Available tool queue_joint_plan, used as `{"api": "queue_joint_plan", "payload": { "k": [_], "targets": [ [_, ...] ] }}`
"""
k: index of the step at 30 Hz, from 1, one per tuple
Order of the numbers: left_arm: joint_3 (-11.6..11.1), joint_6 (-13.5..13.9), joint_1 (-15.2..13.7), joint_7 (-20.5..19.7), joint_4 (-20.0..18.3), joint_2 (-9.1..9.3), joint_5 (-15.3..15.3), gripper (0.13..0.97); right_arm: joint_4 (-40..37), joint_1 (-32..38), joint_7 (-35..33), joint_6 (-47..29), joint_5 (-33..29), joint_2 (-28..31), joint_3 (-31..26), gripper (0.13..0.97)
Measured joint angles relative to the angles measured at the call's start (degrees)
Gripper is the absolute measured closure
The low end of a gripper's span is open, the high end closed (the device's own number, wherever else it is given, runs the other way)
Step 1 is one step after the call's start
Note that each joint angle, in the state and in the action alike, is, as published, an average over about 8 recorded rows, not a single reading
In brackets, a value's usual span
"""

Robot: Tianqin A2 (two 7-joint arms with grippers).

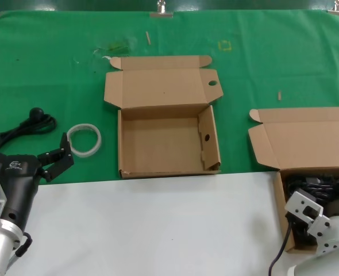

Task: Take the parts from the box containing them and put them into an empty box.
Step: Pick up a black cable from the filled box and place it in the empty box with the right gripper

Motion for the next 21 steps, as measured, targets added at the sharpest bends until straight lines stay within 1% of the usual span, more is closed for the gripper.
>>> {"api": "queue_joint_plan", "payload": {
  "k": [2, 6, 14, 21],
  "targets": [
    [0.0, 0.0, 0.0, 0.0, 0.0, 0.0, 0.0, 0.132, 0.1, -0.1, 0.2, 0.1, 0.0, 0.0, -0.1, 0.669],
    [0.0, 0.0, 0.0, 0.0, 0.0, 0.0, 0.0, 0.132, 0.2, -0.3, 0.6, 0.4, 0.1, 0.0, -0.3, 0.669],
    [0.0, 0.0, 0.0, 0.0, 0.0, 0.0, 0.0, 0.132, 0.7, -0.7, 1.4, 0.8, 0.2, 0.0, -0.5, 0.831],
    [0.0, 0.0, 0.0, 0.0, 0.0, 0.0, 0.0, 0.132, 2.1, -1.3, 2.8, 1.7, 1.1, 0.0, -0.7, 0.877]
  ]
}}
